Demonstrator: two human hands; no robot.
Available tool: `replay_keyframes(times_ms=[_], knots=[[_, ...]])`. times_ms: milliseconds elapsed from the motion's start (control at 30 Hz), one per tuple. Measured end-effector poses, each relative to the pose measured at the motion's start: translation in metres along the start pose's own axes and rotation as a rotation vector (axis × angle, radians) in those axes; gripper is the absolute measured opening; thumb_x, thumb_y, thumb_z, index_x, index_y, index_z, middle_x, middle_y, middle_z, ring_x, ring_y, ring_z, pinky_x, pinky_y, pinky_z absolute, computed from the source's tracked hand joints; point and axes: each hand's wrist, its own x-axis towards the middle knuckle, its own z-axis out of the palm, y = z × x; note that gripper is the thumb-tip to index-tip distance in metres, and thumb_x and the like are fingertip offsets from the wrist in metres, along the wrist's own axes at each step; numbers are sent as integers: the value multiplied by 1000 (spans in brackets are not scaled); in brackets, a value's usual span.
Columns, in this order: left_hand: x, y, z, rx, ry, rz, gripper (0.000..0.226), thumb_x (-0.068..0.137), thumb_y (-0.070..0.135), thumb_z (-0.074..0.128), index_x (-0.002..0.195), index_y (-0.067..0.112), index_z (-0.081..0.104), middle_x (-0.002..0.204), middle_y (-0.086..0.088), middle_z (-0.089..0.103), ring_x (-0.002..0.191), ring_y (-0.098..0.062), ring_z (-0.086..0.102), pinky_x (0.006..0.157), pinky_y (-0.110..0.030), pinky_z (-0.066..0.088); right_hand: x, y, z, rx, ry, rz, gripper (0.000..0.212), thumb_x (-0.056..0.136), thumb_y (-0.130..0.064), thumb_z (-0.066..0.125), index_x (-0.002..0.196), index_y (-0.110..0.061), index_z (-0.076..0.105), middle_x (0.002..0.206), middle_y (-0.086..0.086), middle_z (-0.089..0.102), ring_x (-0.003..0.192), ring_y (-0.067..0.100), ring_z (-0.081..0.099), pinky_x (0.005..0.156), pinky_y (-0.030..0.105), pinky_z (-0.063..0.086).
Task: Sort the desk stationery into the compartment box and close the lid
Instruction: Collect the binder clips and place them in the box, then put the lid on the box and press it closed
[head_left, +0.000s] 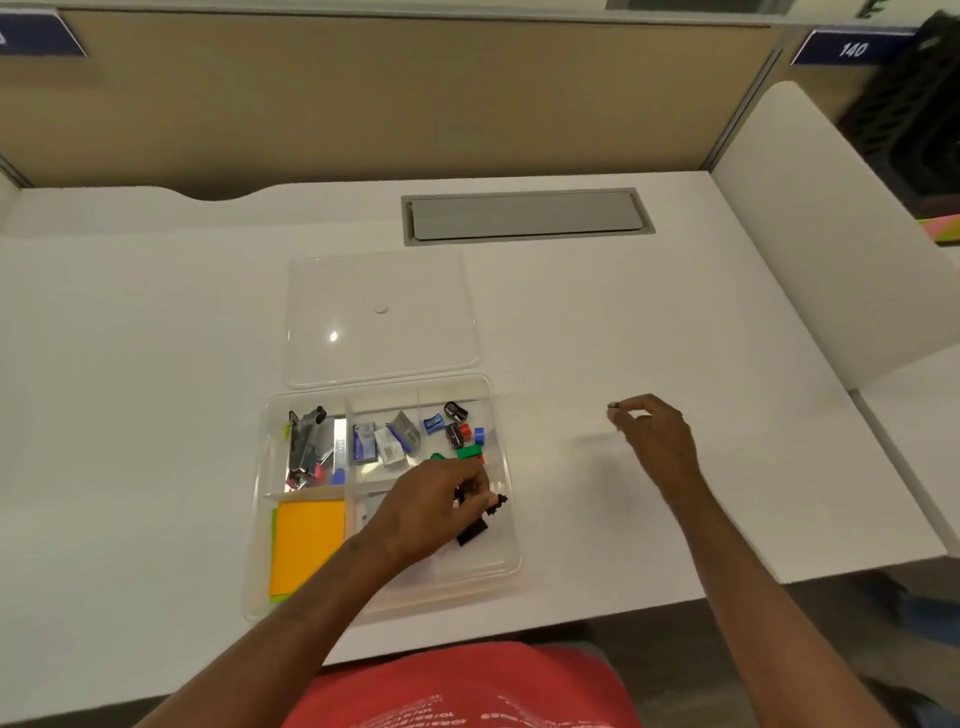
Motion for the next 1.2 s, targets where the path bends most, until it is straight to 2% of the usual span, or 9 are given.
replay_keyframes(times_ms=[167, 333, 500, 567, 667, 767, 867, 967, 1200], knots=[[-12, -1, -11, -53, -25, 35, 15, 91, 46, 58, 91, 33, 67, 83, 22, 66, 75, 1, 61, 65, -22, 51, -64, -53, 44, 155, -222, -53, 6, 81, -38, 73, 85, -33, 71, 66, 10, 66, 58, 14, 50, 61, 31, 38], [-19, -6, -23, -213, 153, -8, 16, 93, 42, 59, 94, 31, 70, 85, 19, 70, 82, -2, 67, 73, -19, 53, -93, -77, 78, -26, -357, -125, 13, 83, -46, 69, 89, -35, 67, 51, -13, 52, 48, 1, 46, 55, 23, 35], [-29, -22, -34, -265, 275, -48, 9, 93, 29, 64, 90, 25, 71, 84, 18, 70, 84, -7, 67, 74, -21, 55, -102, -85, 94, -295, -464, -183, 11, 87, -51, 60, 96, -45, 61, 78, -23, 64, 73, 0, 64, 66, 21, 50], [-33, -29, -38, -263, 290, -62, 7, 93, 27, 64, 90, 25, 71, 86, 19, 70, 86, -7, 67, 75, -19, 54, -102, -86, 94, -345, -486, -188, 21, 88, -53, 58, 108, -45, 61, 91, -20, 68, 80, 2, 66, 73, 23, 53], [-38, -37, -45, -256, 314, -72, 9, 92, 29, 64, 91, 25, 71, 87, 18, 70, 88, -7, 66, 76, -19, 53, -100, -92, 89, -388, -502, -210, 33, 90, -55, 55, 119, -42, 60, 100, -16, 71, 88, 2, 65, 72, 22, 49], [-40, -45, -56, -257, 338, -78, 13, 93, 33, 60, 92, 24, 70, 90, 17, 70, 91, -9, 66, 79, -21, 52, -93, -102, 81, -370, -492, -211, 31, 89, -53, 57, 117, -43, 62, 93, -18, 70, 83, -3, 64, 67, 19, 44], [-37, -54, -72, -213, 380, -85, 11, 93, 33, 59, 96, 27, 68, 94, 19, 68, 95, -6, 64, 82, -21, 49, -75, -117, 77, -284, -465, -193, 24, 89, -48, 61, 112, -41, 65, 87, -15, 71, 79, 1, 67, 75, 32, 56], [-25, -70, -99, -135, 432, -82, 14, 93, 31, 59, 103, 26, 68, 102, 17, 68, 102, -3, 61, 89, -24, 48, -46, -132, 81, -265, -418, -218, 21, 91, -45, 62, 110, -37, 67, 89, -9, 72, 82, 10, 69, 82, 42, 58], [25, -127, -162, -51, 516, -267, 18, 93, 23, 66, 110, 18, 68, 116, 2, 67, 110, -19, 60, 96, -43, 49, 31, -168, 112, -241, -304, -218, 18, 92, -37, 62, 103, -26, 70, 90, 0, 74, 83, 21, 70, 83, 47, 58]])
